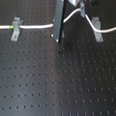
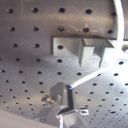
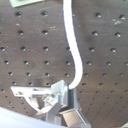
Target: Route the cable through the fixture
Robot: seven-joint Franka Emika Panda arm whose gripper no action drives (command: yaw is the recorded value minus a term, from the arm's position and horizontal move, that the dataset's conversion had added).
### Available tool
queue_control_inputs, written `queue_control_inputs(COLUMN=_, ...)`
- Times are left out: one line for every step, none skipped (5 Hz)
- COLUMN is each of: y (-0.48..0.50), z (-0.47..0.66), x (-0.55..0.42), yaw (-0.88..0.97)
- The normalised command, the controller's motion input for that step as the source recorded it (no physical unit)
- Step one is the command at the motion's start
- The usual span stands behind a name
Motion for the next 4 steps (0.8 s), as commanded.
queue_control_inputs(y=0.148, z=-0.24, x=0.118, yaw=-0.33)
queue_control_inputs(y=0.18, z=-0.32, x=0.113, yaw=-0.65)
queue_control_inputs(y=0.051, z=-0.19, x=0.036, yaw=-0.85)
queue_control_inputs(y=0.052, z=-0.11, x=-0.082, yaw=-1.0)
